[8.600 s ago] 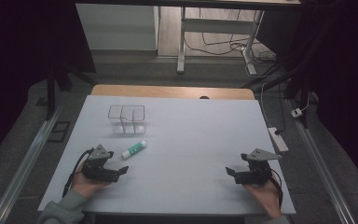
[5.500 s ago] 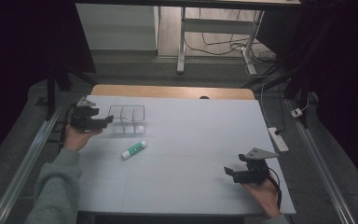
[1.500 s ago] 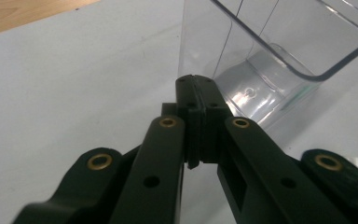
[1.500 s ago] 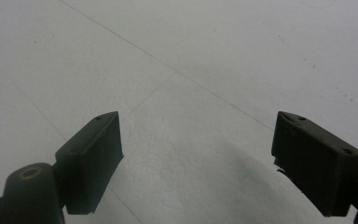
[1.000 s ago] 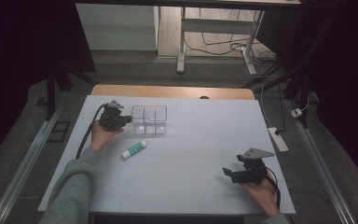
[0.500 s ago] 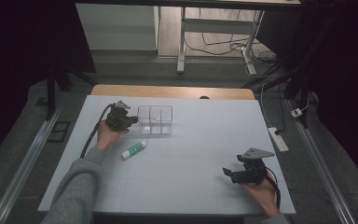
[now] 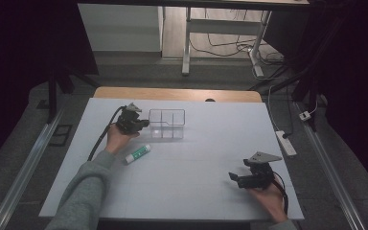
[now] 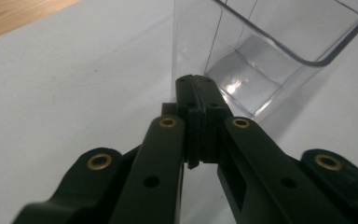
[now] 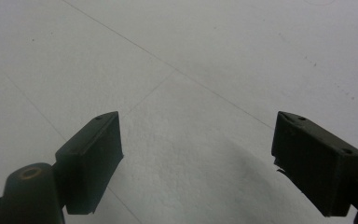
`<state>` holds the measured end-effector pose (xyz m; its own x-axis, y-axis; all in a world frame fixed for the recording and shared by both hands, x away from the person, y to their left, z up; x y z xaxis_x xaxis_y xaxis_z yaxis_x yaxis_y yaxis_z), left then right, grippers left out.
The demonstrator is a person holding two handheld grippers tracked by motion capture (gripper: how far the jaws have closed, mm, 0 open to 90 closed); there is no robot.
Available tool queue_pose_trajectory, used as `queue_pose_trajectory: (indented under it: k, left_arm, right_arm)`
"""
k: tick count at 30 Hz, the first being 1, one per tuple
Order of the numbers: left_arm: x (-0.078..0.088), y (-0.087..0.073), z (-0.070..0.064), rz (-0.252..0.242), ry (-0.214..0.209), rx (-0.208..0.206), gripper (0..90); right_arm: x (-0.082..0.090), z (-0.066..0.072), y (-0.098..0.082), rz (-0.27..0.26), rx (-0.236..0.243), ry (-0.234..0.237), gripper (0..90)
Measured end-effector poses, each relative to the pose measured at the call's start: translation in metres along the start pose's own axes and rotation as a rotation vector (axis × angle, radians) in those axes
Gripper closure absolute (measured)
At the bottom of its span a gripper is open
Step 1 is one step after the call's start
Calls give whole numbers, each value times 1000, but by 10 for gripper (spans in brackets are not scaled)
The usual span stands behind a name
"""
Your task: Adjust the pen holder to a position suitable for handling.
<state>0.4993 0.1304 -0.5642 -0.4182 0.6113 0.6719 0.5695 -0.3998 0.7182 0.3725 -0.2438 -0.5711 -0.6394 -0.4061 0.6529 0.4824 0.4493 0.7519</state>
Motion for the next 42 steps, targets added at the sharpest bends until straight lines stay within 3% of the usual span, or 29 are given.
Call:
queue_pose_trajectory:
  k: [15, 23, 31, 36, 42]
  left_arm:
    - [-17, 12, -18, 10, -32, -35, 887]
    - [-21, 12, -18, 13, -29, -28, 887]
    - [-21, 12, -18, 14, -37, -29, 886]
    - [-19, 11, -19, 15, -55, -50, 887]
    - [-7, 11, -17, 18, -54, -67, 887]
  right_arm:
    - [0, 0, 0, 0, 0, 3, 158]
    - [1, 1, 0, 1, 1, 9, 158]
    - [2, 1, 0, -1, 2, 6, 158]
    - [3, 0, 1, -8, -11, 15, 158]
    - [3, -1, 4, -19, -35, 21, 158]
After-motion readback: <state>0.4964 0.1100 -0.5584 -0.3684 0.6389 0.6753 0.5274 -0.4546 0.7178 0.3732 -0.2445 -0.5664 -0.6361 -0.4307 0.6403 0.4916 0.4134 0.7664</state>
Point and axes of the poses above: each handheld gripper's, and its own axes: x roughly backward along the jaws, y roughly out of its top, z roughly to its left, the point moved 9 cm from there along -x, roughly forward along the jaws, and after that the axes turned 9 degrees about -y, right-handed, at the moved point
